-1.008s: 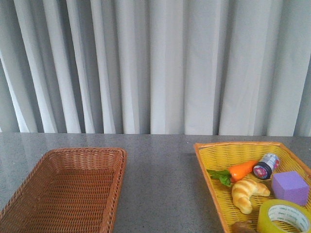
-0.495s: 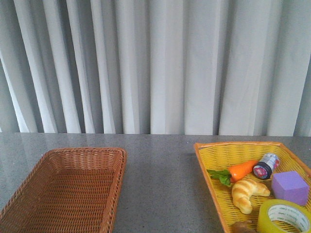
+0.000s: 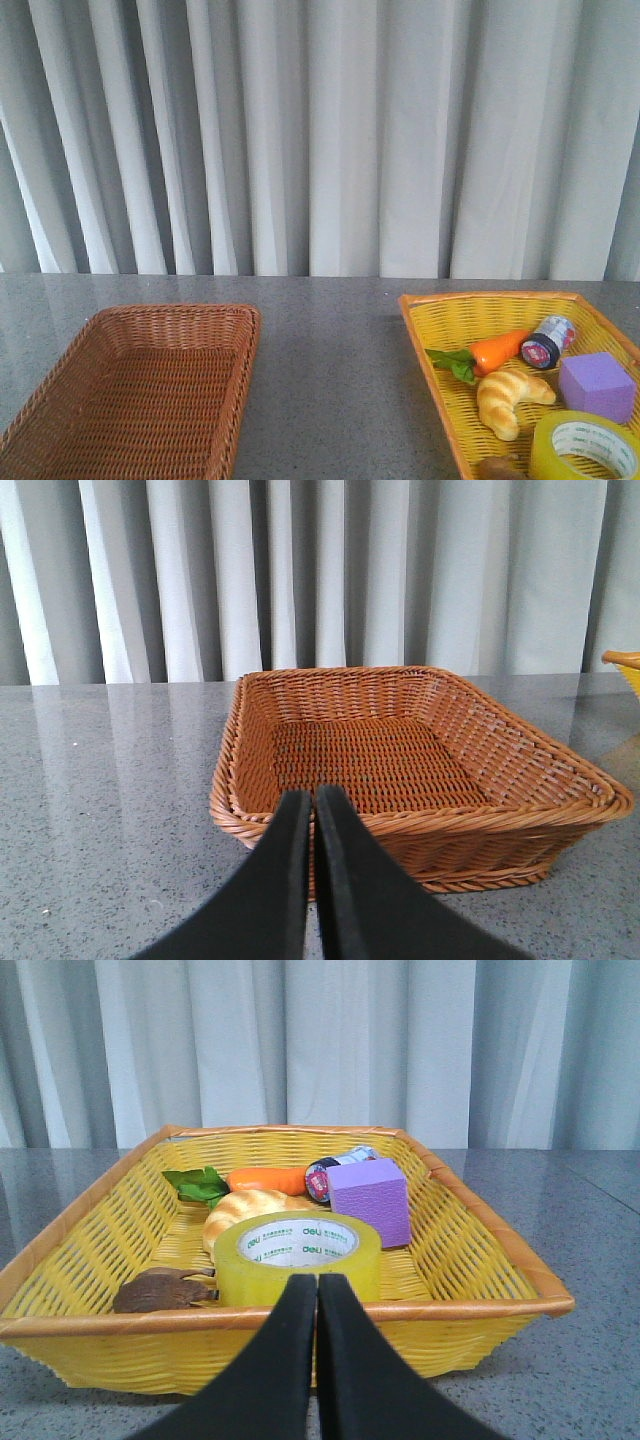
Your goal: Transfer tape with both arms
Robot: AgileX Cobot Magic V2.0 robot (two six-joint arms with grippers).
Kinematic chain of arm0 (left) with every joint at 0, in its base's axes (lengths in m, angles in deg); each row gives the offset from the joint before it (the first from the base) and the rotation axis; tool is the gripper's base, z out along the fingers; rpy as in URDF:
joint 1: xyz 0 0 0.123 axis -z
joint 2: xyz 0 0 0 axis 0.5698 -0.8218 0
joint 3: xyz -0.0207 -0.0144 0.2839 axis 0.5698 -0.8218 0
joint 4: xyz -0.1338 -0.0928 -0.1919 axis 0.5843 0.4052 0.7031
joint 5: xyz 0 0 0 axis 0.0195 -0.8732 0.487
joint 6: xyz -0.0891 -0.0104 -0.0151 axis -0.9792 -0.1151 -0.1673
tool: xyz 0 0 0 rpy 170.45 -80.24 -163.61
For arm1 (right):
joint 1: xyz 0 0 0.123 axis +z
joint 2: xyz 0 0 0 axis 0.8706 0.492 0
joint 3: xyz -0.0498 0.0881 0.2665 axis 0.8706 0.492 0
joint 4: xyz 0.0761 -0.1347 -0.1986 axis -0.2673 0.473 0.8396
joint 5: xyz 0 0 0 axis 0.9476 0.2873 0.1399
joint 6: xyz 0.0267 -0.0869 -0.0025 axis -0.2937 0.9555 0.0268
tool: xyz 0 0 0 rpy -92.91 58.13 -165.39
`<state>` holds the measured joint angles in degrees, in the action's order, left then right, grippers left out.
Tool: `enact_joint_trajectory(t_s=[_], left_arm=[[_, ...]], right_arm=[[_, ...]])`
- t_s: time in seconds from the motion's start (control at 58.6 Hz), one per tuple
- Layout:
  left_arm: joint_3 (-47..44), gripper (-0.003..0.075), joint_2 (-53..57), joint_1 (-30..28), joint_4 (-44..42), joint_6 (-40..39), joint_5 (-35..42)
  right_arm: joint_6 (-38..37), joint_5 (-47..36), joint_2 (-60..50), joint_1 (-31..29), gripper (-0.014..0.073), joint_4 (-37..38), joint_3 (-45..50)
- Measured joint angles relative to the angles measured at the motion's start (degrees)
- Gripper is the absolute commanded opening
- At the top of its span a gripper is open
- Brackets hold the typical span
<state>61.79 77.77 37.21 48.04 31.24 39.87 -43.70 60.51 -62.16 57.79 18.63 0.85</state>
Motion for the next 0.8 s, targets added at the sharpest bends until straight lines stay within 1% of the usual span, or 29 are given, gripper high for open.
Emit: enact_joint_trajectory(t_s=[0.188, 0.307, 0.41, 0.495, 0.803], left_arm=[[0.3, -0.0006, 0.0, 0.0, 0.3, 0.0, 0.4], [4.5, -0.0006, 0.0, 0.0, 0.8, 0.0, 0.6], [10.0, -0.0006, 0.0, 0.0, 0.9, 0.0, 0.8], [15.2, -0.0006, -1.4, 0.0, 0.9, 0.0, -0.6], [33.5, -0.0006, -20.7, 0.0, -1.5, 0.4, -12.6]], right_arm=[[-0.9, 0.0, 0.0, 0.0, -0.0004, -0.8, 0.0], [-2.5, 1.6, 0.0, 0.0, -0.0004, -2.6, -2.1], [-3.0, 4.1, 0.5, 0.0, -0.0004, -2.9, -7.2], [-3.0, 7.0, 3.0, 0.0, -0.0004, -2.9, -12.3], [-3.0, 17.0, 18.0, 0.0, -0.0004, 0.7, -31.8]])
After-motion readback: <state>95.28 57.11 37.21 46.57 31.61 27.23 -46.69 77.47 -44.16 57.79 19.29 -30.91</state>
